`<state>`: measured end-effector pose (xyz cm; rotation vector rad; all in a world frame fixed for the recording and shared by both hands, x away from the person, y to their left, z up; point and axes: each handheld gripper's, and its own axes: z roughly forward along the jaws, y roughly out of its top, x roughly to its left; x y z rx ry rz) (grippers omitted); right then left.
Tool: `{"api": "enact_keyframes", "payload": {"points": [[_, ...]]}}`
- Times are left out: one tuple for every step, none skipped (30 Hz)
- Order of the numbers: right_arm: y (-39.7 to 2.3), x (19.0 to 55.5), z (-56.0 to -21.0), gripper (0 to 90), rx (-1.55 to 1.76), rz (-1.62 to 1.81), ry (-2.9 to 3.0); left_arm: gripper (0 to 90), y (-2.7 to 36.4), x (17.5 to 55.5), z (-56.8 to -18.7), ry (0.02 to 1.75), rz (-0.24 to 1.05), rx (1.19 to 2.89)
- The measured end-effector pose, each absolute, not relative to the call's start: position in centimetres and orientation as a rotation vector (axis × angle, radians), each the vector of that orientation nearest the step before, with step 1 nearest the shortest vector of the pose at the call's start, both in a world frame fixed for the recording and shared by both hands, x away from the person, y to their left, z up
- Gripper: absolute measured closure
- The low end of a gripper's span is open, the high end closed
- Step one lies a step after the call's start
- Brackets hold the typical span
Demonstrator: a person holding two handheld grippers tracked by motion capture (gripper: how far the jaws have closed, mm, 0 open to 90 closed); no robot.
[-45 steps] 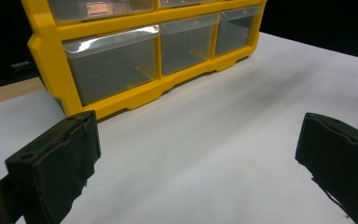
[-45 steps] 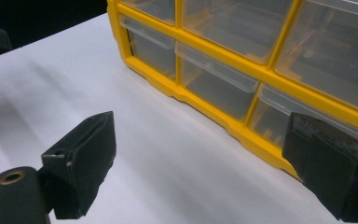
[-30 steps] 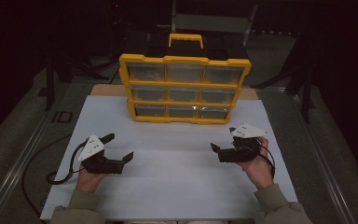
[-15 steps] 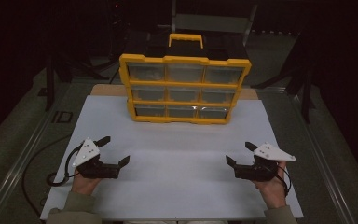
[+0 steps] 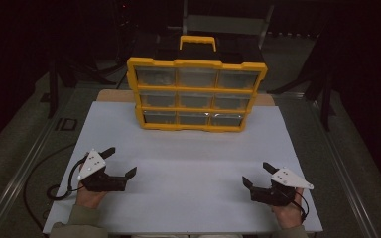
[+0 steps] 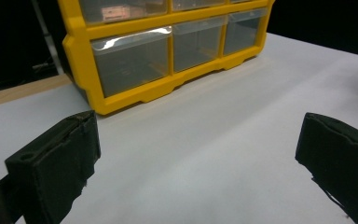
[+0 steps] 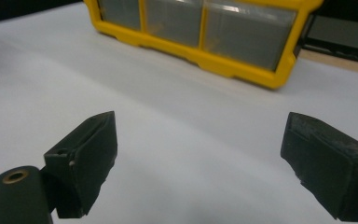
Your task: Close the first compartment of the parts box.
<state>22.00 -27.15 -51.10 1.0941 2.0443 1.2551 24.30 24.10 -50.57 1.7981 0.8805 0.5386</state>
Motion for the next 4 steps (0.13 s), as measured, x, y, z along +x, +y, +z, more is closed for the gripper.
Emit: {"api": "enact_keyframes", "payload": {"points": [[-27.2,22.04,-51.28,10.9,1.102,1.239,2.05,0.7,24.04,24.36,-50.65,0.883,0.539,1.805],[-27.28,22.11,-51.4,10.9,1.111,1.245,2.05,0.8,23.93,24.45,-50.77,0.889,0.535,1.81],[-27.39,22.19,-51.48,10.9,1.122,1.256,2.05,0.7,23.79,24.59,-50.96,0.896,0.527,1.82],[-27.51,22.31,-51.6,10.9,1.133,1.266,2.044,0.7,23.58,24.75,-51.2,0.909,0.52,1.834]]}}
